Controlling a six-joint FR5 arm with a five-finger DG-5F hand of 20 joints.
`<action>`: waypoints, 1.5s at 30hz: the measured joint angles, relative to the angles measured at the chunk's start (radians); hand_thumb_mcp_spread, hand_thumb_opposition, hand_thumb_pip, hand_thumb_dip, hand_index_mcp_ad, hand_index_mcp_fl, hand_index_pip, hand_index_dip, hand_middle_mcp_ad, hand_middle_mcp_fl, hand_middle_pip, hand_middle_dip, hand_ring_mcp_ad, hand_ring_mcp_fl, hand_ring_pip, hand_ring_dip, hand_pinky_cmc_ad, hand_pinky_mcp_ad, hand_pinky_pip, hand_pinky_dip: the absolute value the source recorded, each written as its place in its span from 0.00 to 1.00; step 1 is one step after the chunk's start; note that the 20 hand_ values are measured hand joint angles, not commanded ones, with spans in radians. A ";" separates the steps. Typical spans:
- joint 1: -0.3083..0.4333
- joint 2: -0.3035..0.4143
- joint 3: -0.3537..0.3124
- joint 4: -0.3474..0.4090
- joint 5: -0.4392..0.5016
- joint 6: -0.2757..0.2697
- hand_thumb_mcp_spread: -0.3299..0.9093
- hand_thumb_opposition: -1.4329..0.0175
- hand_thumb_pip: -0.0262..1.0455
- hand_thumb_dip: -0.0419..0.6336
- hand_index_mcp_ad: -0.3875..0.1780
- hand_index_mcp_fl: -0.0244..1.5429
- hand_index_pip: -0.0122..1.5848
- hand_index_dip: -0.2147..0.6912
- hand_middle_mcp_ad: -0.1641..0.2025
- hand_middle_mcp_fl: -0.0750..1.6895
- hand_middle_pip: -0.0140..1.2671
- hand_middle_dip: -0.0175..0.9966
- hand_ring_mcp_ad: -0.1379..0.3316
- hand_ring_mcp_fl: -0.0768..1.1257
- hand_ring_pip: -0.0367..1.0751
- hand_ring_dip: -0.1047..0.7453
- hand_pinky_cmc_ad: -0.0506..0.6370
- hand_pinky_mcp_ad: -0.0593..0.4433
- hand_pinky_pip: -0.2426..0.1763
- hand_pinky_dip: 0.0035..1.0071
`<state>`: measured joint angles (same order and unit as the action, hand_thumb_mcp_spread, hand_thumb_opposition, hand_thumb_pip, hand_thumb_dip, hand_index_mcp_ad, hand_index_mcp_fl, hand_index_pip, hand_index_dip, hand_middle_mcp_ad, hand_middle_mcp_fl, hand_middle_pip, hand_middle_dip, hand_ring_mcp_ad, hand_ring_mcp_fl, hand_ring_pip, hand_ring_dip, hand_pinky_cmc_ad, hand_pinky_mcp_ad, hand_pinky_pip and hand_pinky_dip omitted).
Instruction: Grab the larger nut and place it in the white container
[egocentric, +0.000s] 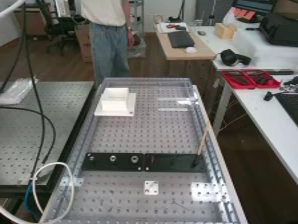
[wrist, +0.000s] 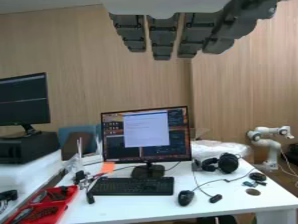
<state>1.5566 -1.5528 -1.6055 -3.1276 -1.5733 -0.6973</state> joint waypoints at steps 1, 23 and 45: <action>0.000 0.001 0.000 0.000 0.000 0.000 0.26 0.98 0.03 0.07 0.70 0.03 0.01 0.24 0.61 0.06 0.03 0.05 0.44 0.07 0.05 0.15 0.14 0.21 0.55 0.01; 0.010 0.031 -0.105 0.064 0.073 -0.010 0.42 0.48 0.46 0.13 0.64 0.04 0.06 0.22 0.60 0.07 0.12 0.22 0.65 0.07 0.13 0.26 0.66 0.80 0.36 0.51; 0.013 0.060 -0.497 0.350 0.365 0.052 0.42 0.46 0.55 0.20 0.65 0.04 0.07 0.13 0.62 0.07 0.12 0.22 0.70 0.07 0.13 0.26 0.68 0.83 0.36 0.55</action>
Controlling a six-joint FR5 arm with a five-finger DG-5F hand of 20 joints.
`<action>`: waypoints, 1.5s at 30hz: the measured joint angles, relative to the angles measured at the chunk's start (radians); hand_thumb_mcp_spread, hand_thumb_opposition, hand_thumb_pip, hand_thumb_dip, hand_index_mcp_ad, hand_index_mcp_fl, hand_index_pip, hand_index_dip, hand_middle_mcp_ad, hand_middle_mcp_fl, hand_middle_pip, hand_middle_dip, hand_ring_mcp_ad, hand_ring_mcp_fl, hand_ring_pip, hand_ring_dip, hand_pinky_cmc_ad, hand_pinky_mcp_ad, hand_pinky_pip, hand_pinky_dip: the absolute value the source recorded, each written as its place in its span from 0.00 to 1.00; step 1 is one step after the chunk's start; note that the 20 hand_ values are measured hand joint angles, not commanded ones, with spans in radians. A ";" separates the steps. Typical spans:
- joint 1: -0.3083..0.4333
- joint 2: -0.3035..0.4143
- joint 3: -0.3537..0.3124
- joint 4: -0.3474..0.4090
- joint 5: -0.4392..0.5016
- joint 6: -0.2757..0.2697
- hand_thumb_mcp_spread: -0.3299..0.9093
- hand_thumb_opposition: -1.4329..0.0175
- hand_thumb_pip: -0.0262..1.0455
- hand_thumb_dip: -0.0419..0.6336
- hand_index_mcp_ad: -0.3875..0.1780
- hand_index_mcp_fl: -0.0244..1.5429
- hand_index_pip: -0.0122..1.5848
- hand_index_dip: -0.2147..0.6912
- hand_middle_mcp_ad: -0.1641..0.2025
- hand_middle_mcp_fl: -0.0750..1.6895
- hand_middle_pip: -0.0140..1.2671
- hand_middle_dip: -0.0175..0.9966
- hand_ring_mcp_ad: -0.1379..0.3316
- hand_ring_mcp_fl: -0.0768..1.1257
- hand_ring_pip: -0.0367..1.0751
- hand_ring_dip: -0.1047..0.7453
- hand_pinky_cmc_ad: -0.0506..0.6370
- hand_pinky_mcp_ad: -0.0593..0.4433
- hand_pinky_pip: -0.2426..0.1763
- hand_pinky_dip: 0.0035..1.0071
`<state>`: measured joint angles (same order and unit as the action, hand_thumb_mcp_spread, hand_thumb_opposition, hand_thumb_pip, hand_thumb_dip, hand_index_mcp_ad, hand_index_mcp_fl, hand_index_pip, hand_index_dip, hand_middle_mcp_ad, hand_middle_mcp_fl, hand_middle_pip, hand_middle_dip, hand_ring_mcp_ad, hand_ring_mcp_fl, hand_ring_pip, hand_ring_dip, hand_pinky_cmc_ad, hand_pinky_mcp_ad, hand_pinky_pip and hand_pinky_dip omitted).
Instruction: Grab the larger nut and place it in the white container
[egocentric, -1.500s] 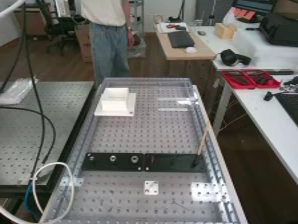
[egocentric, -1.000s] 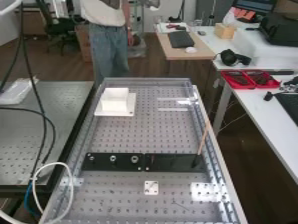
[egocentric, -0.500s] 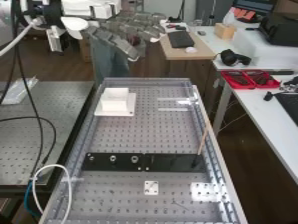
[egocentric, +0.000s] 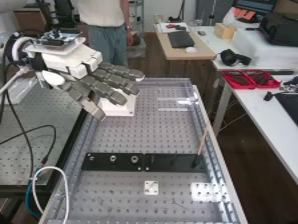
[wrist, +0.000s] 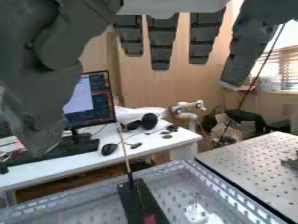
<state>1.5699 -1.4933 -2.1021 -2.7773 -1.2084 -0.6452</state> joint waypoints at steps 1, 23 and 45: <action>-0.001 -0.002 -0.005 0.004 0.000 -0.001 0.42 0.45 0.55 0.20 0.65 0.04 0.08 0.12 0.62 0.08 0.11 0.22 0.70 0.07 0.13 0.26 0.68 0.83 0.36 0.55; -0.118 -0.175 -0.085 0.180 -0.157 0.020 0.46 0.42 0.63 0.30 0.56 0.04 0.50 0.10 0.62 0.08 0.12 0.23 0.70 0.07 0.12 0.26 0.67 0.83 0.35 0.56; -0.083 -0.300 -0.255 0.597 -0.033 0.063 0.49 0.40 0.69 0.32 0.56 0.02 0.87 0.24 0.61 0.06 0.12 0.23 0.70 0.07 0.12 0.26 0.68 0.82 0.35 0.56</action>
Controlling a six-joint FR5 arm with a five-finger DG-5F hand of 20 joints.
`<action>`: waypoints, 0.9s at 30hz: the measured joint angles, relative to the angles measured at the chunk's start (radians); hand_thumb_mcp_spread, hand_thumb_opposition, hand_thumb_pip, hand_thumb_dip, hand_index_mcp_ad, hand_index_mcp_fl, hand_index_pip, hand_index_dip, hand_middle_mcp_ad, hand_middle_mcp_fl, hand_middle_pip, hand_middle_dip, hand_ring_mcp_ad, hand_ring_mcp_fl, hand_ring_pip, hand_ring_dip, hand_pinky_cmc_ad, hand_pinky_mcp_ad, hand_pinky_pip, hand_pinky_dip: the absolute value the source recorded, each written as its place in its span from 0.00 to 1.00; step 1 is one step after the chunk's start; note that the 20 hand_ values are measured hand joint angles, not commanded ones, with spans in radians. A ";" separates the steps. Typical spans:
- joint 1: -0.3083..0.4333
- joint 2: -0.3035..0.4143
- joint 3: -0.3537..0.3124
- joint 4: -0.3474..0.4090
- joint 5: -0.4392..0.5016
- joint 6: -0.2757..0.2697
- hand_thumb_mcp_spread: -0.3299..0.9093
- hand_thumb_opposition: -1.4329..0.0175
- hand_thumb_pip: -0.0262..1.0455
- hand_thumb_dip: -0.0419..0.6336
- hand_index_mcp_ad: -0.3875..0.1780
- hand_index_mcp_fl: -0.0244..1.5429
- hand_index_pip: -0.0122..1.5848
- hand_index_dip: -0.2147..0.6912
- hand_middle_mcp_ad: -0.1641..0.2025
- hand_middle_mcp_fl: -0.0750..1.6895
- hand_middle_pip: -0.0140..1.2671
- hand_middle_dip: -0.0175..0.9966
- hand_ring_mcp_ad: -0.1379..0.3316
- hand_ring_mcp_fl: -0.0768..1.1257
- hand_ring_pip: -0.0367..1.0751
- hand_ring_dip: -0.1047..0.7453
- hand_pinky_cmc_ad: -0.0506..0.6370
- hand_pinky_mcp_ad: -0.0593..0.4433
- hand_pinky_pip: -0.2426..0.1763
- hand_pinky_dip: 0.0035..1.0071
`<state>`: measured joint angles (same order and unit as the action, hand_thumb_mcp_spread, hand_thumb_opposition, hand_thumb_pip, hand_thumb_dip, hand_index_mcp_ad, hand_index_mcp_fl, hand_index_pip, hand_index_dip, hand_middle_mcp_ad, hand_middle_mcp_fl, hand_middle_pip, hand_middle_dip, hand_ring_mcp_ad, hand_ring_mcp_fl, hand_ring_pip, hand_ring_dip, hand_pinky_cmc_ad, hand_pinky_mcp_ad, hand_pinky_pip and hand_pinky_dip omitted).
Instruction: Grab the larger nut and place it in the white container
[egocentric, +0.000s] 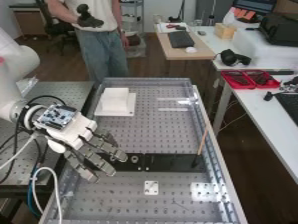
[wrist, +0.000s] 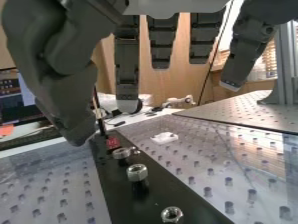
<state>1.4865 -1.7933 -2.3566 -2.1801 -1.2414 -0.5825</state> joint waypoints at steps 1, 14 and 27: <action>0.004 -0.005 -0.003 0.011 0.009 0.002 0.49 0.40 0.69 0.32 0.56 0.02 0.88 0.24 0.61 0.05 0.12 0.23 0.70 0.07 0.12 0.26 0.68 0.81 0.35 0.56; 0.031 -0.092 -0.025 0.135 0.114 0.044 0.50 0.39 0.69 0.34 0.56 0.02 0.95 0.35 0.61 0.06 0.12 0.23 0.69 0.07 0.11 0.26 0.68 0.80 0.35 0.56; 0.007 -0.131 0.020 0.098 0.092 0.056 0.53 0.39 0.69 0.39 0.56 0.02 0.97 0.46 0.61 0.05 0.12 0.24 0.67 0.07 0.11 0.26 0.68 0.77 0.35 0.52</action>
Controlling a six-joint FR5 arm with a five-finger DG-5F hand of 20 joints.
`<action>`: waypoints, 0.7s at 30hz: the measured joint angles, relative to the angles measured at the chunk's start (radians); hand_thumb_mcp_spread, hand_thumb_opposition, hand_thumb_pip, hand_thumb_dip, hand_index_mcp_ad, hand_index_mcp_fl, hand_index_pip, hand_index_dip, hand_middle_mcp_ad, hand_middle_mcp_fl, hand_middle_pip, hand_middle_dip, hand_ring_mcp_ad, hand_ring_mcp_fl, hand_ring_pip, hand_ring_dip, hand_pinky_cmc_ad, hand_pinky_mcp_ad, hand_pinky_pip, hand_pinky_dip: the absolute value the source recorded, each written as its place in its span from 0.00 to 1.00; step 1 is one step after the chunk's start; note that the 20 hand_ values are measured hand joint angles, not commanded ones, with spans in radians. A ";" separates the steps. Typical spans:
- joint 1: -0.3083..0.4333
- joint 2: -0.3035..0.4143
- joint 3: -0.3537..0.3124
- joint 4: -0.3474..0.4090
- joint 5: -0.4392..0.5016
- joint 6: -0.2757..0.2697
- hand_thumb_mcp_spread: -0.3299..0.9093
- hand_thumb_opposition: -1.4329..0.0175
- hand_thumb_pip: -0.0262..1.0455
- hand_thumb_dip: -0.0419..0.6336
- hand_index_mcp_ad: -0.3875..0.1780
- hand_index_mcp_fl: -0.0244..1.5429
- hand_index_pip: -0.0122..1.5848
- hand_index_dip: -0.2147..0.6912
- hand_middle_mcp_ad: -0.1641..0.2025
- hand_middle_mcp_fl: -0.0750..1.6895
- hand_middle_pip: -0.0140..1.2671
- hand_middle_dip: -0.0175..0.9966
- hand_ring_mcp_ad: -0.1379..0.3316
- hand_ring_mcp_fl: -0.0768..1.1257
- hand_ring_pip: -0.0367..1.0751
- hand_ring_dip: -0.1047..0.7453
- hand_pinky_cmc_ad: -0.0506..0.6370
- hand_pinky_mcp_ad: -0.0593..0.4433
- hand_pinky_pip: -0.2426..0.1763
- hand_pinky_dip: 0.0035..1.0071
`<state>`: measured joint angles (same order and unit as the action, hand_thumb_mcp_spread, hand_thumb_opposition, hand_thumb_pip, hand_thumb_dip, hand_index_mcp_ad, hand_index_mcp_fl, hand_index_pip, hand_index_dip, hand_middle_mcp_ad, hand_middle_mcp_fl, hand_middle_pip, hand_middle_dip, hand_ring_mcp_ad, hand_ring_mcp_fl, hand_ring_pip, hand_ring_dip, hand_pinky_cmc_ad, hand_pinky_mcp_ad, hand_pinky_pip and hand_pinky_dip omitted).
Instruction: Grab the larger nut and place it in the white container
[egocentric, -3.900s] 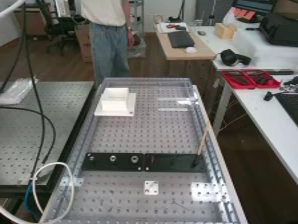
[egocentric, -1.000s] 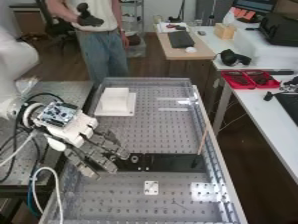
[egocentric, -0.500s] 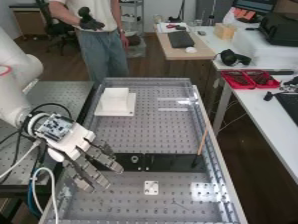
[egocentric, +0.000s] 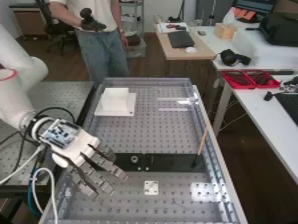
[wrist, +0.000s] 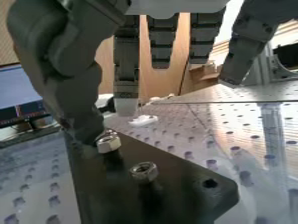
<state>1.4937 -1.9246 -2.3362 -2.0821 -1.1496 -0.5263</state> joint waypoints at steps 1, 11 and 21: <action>-0.001 -0.002 0.001 -0.001 -0.003 0.001 0.53 0.39 0.69 0.39 0.56 0.02 0.97 0.46 0.61 0.05 0.12 0.24 0.68 0.07 0.11 0.26 0.67 0.77 0.35 0.52; -0.020 0.002 0.007 -0.011 -0.069 -0.034 0.55 0.39 0.69 0.39 0.53 0.02 0.98 0.47 0.61 0.05 0.12 0.24 0.67 0.07 0.11 0.26 0.66 0.77 0.35 0.50; -0.059 0.017 0.042 -0.065 -0.196 -0.134 0.55 0.39 0.69 0.40 0.53 0.02 0.98 0.47 0.61 0.05 0.12 0.23 0.67 0.07 0.11 0.26 0.66 0.74 0.35 0.49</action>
<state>1.4348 -1.9074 -2.2943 -2.1468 -1.3454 -0.6607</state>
